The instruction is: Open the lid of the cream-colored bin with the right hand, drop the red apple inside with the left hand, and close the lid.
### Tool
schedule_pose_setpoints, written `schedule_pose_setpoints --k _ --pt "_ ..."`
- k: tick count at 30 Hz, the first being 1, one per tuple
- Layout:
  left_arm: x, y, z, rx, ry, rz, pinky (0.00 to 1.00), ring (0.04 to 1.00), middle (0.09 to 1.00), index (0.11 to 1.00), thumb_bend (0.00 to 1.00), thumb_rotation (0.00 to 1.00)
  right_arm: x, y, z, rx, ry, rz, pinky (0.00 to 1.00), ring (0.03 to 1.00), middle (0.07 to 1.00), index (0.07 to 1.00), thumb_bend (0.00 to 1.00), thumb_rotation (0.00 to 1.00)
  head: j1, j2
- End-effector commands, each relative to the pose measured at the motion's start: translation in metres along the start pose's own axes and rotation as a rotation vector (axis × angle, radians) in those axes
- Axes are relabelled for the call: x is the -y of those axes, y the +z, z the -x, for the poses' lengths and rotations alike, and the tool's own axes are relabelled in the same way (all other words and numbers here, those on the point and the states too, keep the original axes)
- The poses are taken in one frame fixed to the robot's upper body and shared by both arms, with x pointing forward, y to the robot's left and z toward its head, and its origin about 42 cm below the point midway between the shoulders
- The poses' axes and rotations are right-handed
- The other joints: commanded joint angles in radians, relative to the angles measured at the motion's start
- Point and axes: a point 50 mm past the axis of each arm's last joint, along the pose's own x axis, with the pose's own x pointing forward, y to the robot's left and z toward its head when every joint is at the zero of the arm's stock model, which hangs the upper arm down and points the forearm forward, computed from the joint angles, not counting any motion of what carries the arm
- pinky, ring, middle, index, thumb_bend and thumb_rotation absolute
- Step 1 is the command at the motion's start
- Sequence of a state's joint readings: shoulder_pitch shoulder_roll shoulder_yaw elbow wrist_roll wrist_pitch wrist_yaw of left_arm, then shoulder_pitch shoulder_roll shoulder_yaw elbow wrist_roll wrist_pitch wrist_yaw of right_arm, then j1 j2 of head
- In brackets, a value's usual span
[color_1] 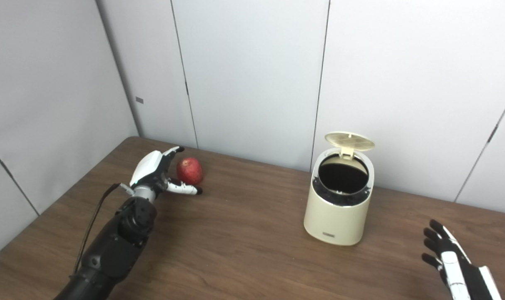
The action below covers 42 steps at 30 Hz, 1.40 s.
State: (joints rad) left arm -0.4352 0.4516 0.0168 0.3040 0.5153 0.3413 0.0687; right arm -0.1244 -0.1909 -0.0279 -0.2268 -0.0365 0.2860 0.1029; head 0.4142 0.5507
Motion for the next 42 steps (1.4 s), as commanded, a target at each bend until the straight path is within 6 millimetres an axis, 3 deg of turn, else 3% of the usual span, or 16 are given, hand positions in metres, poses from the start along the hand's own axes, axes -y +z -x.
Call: schedule_pose_setpoints --k 1,7,17,23,28,30,31,32,33,34,38,42 --pt "-0.03 0.019 -0.019 0.046 0.061 -0.027 0.81 0.95 0.97 0.938 1.0 0.19 0.003 0.018 -0.004 0.073 -0.005 0.005 0.84 0.906 0.895 0.9 0.46 1.0 -0.001 0.001" --pt "-0.033 0.027 -0.031 0.031 0.02 -0.063 0.83 0.969 0.982 0.951 0.99 0.2 0.002 0.016 -0.004 0.081 0.006 0.011 0.85 0.912 0.898 0.9 0.51 1.0 -0.004 0.0" --pt "-0.035 0.032 -0.038 0.007 -0.024 -0.165 0.78 0.924 0.941 0.931 0.97 0.2 0.003 0.017 -0.002 0.087 0.01 -0.003 0.83 0.895 0.878 0.882 0.48 1.0 -0.011 0.001" --pt "-0.035 0.027 -0.04 0.018 -0.038 -0.192 0.73 0.851 0.876 0.824 0.87 0.02 0.002 0.018 -0.001 0.09 0.008 -0.008 0.8 0.876 0.863 0.876 0.48 1.0 -0.012 0.001" --pt "-0.038 0.026 -0.041 -0.008 -0.047 -0.108 0.53 0.653 0.783 0.732 0.76 0.0 0.001 0.017 -0.002 0.088 0.004 -0.042 0.8 0.876 0.859 0.865 0.48 1.0 -0.017 -0.002" --pt "-0.039 0.026 -0.043 -0.024 -0.06 -0.075 0.52 0.606 0.766 0.707 0.72 0.0 0.0 0.016 -0.001 0.086 0.005 -0.039 0.8 0.876 0.858 0.865 0.46 1.0 -0.021 -0.003" --pt "-0.039 0.026 -0.044 -0.03 -0.066 -0.058 0.52 0.539 0.727 0.691 0.6 0.0 0.0 0.015 -0.001 0.086 0.004 -0.032 0.8 0.873 0.855 0.863 0.45 1.0 -0.021 -0.003" --pt "-0.039 0.026 -0.044 -0.03 -0.069 -0.041 0.56 0.476 0.62 0.665 0.54 0.0 0.0 0.016 -0.001 0.086 0.004 -0.028 0.79 0.865 0.849 0.859 0.45 1.0 -0.021 -0.003" --pt "-0.038 0.026 -0.045 -0.025 -0.072 -0.028 0.56 0.454 0.582 0.646 0.52 0.0 0.0 0.015 -0.001 0.084 0.002 -0.032 0.78 0.862 0.846 0.857 0.45 1.0 -0.021 -0.003" --pt "-0.038 0.027 -0.046 -0.022 -0.072 -0.021 0.55 0.435 0.54 0.566 0.51 0.0 0.0 0.015 -0.001 0.083 0.002 -0.035 0.78 0.862 0.844 0.855 0.46 1.0 -0.021 -0.003" --pt "-0.035 0.029 -0.049 -0.022 -0.06 -0.036 0.5 0.455 0.509 0.485 0.5 0.0 0.0 0.014 0.0 0.077 0.002 -0.031 0.78 0.864 0.844 0.849 0.46 1.0 -0.03 -0.006" --pt "-0.034 0.033 -0.049 0.009 -0.029 -0.042 0.49 0.482 0.517 0.467 0.5 0.0 0.0 0.013 0.001 0.072 0.005 -0.036 0.79 0.865 0.843 0.847 0.44 1.0 -0.03 -0.007"
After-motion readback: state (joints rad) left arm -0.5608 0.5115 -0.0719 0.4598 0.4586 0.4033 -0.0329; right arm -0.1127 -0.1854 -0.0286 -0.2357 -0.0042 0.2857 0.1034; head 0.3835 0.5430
